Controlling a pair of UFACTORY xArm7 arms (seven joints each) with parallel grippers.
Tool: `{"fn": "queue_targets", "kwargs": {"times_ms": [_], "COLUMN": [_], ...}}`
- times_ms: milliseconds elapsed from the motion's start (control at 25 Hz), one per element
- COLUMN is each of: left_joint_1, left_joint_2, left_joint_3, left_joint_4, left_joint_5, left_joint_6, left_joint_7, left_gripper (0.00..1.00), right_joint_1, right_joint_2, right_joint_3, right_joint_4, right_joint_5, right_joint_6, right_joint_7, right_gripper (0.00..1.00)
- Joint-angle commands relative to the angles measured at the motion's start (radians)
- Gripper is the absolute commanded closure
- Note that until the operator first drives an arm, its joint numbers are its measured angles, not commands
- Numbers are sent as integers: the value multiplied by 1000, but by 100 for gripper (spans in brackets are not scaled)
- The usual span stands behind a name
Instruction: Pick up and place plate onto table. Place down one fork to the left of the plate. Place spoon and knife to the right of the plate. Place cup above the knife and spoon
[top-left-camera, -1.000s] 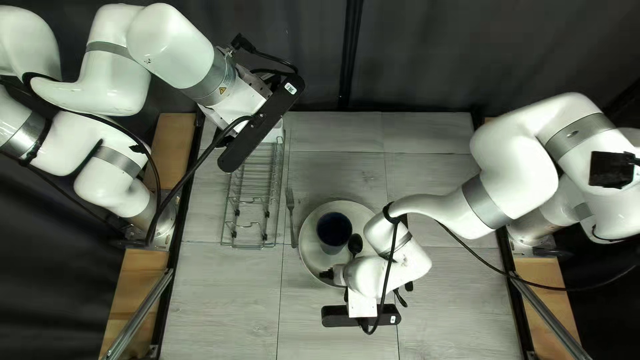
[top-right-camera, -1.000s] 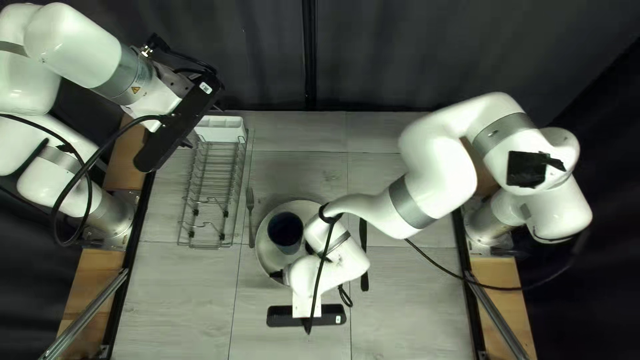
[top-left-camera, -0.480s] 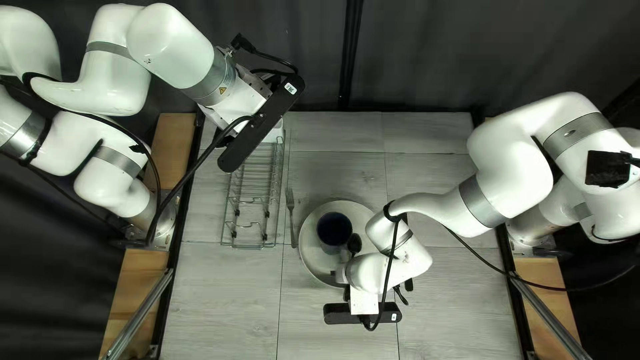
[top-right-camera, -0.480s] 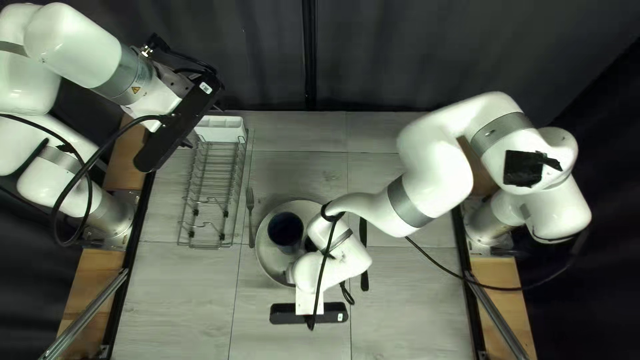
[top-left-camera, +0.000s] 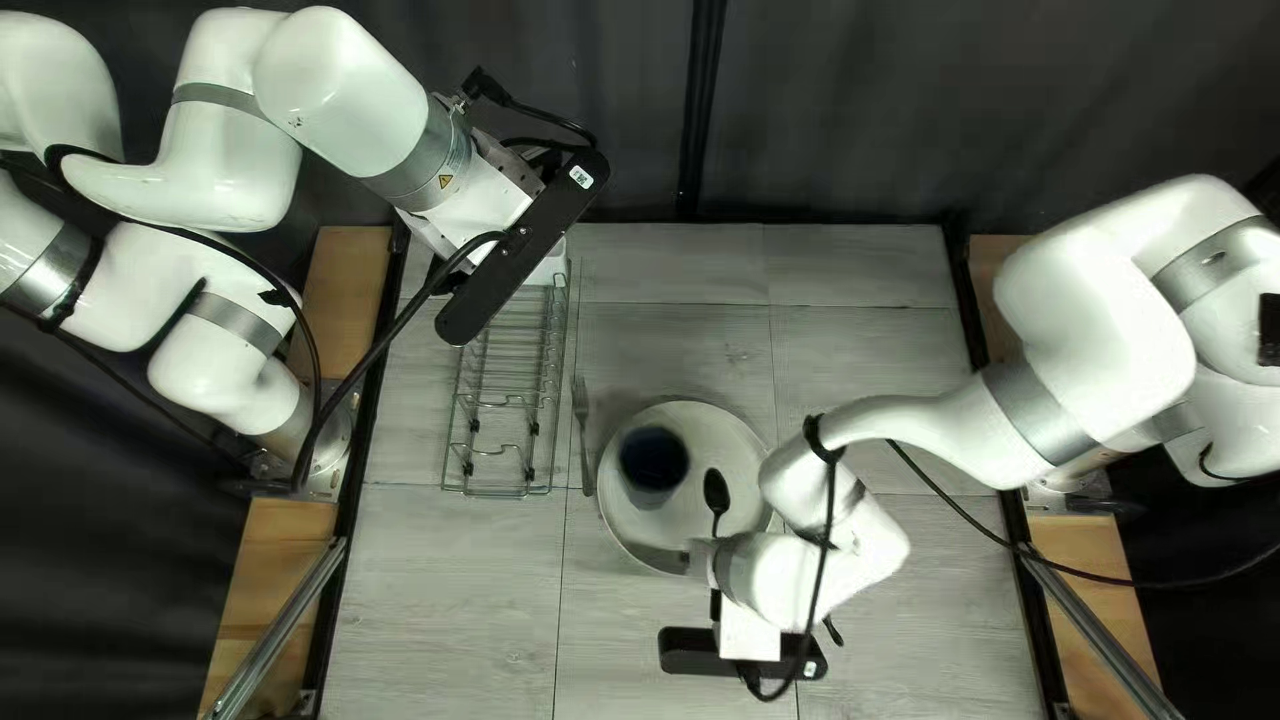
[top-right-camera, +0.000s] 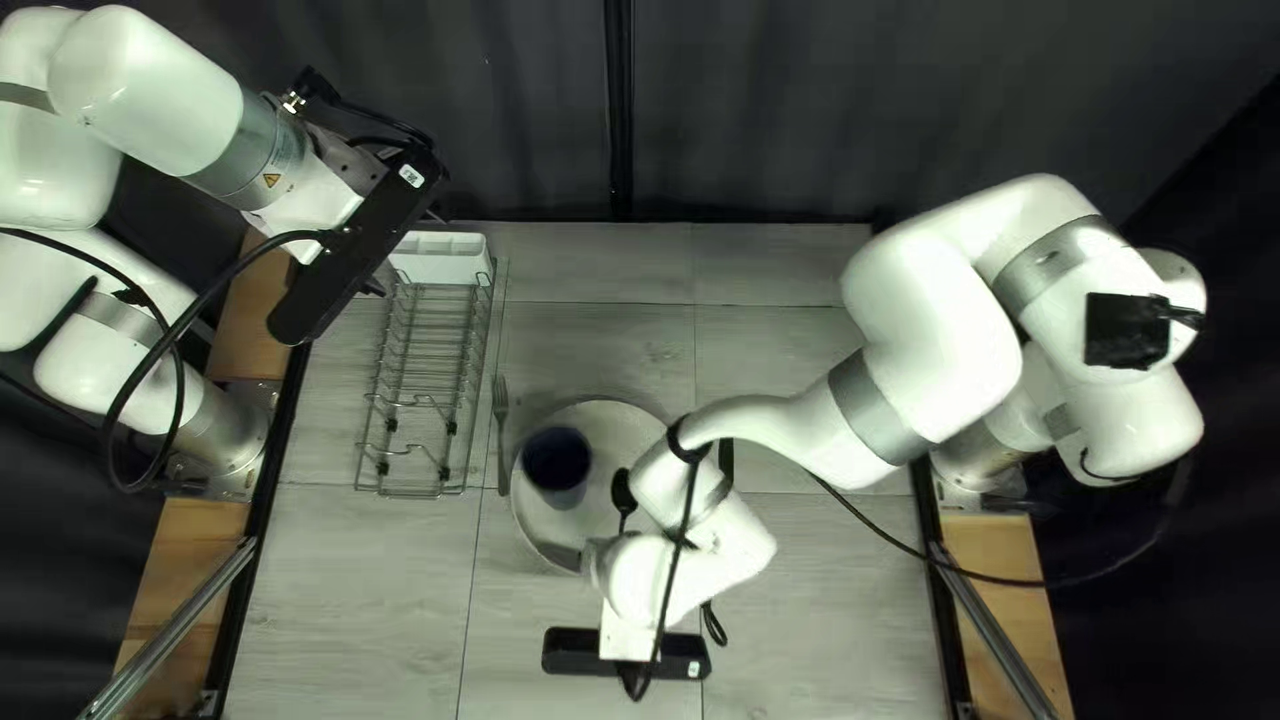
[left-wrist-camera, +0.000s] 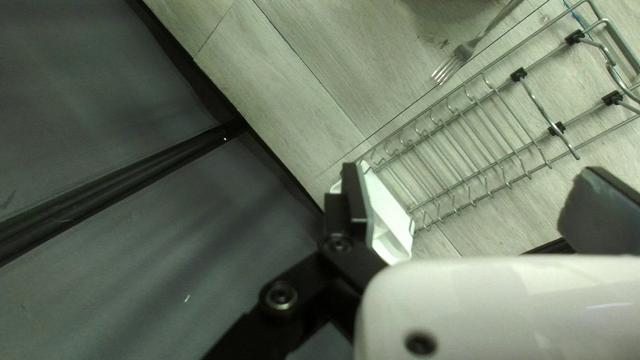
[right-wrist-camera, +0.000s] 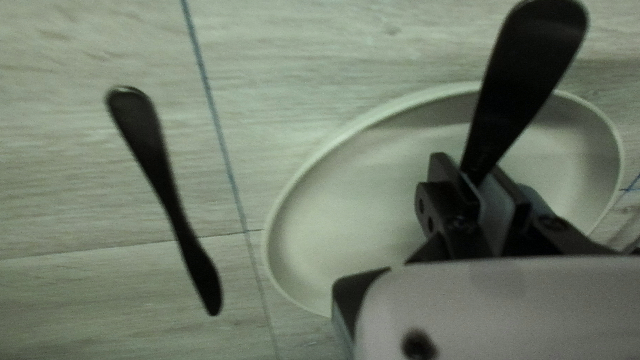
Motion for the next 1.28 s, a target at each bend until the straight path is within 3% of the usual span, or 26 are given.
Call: {"fn": "queue_targets", "kwargs": {"times_ms": [40,480,1280], "left_joint_1": [0,0,0], "left_joint_2": [0,0,0], "left_joint_3": [0,0,0], "left_joint_4": [0,0,0], "left_joint_5": [0,0,0], "left_joint_6": [0,0,0], "left_joint_7": [0,0,0], "left_gripper": [0,0,0], "right_joint_1": [15,12,71], "right_joint_2": [21,15,18], "right_joint_3": [-3,-15,-45], "right_joint_4": [-8,-42,-7], "right_joint_5": [-21,-37,-107], "right_joint_6": [-32,-91,-115], "right_joint_7": [29,65,224], "right_gripper": [100,100,100]}}
